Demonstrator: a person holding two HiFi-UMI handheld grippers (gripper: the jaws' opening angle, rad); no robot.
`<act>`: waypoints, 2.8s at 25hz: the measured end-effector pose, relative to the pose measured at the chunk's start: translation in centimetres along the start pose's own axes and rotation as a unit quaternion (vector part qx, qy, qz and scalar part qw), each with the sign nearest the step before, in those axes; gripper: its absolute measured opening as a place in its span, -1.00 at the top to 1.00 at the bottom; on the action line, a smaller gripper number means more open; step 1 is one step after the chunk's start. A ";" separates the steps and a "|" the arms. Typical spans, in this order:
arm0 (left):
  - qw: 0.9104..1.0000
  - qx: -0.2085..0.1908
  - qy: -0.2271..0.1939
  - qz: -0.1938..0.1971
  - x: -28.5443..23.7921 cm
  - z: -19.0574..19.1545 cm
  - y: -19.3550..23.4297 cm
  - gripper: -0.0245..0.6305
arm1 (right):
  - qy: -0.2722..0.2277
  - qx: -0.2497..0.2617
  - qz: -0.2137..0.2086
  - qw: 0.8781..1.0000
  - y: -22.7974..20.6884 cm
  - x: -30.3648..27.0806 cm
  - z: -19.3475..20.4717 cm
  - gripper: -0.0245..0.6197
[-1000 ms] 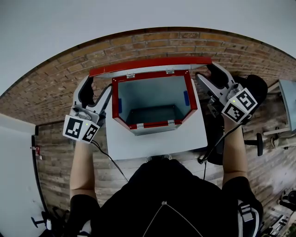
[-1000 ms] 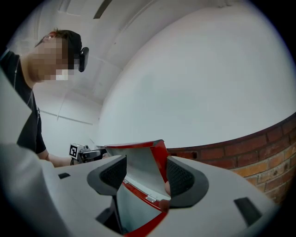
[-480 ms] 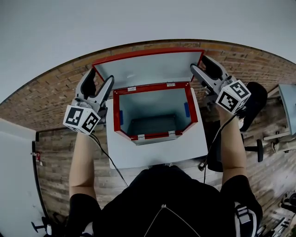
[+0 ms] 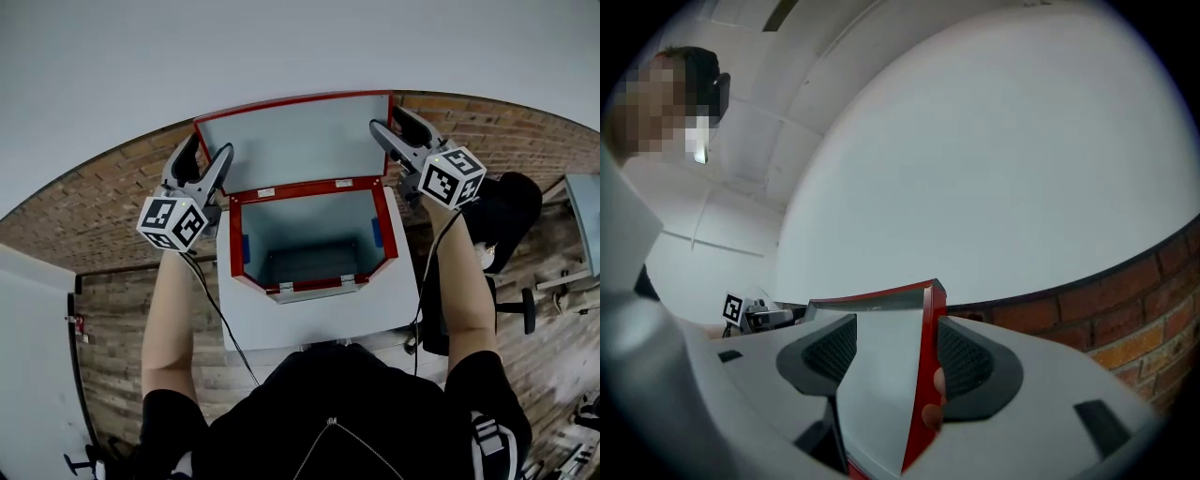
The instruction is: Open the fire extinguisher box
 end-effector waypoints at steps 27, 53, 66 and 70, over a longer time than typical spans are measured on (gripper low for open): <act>0.998 -0.047 -0.043 -0.009 10.0 -3.1 -6.6 0.00 | -0.044 0.030 -0.023 0.998 10.3 5.8 -2.6 0.31; 0.999 0.026 0.017 0.016 17.4 5.4 -18.0 0.78 | -0.002 -0.029 -0.043 0.999 23.8 9.1 7.7 0.86; 0.998 0.008 0.046 0.049 17.7 7.5 -21.2 0.78 | 0.045 -0.016 -0.042 0.998 25.9 8.8 10.2 0.86; 0.997 0.011 0.052 0.051 17.8 8.0 -21.4 0.78 | 0.060 -0.015 -0.039 0.997 25.9 8.8 10.9 0.86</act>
Point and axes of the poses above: the fingertips, and each gripper's own axes: x backward along the fingers, y to its left, z out of its underside, the point moved 9 cm from there along x, backward along the fingers, and after that the axes turned 9 degrees about -z, right-handed, at the moved point
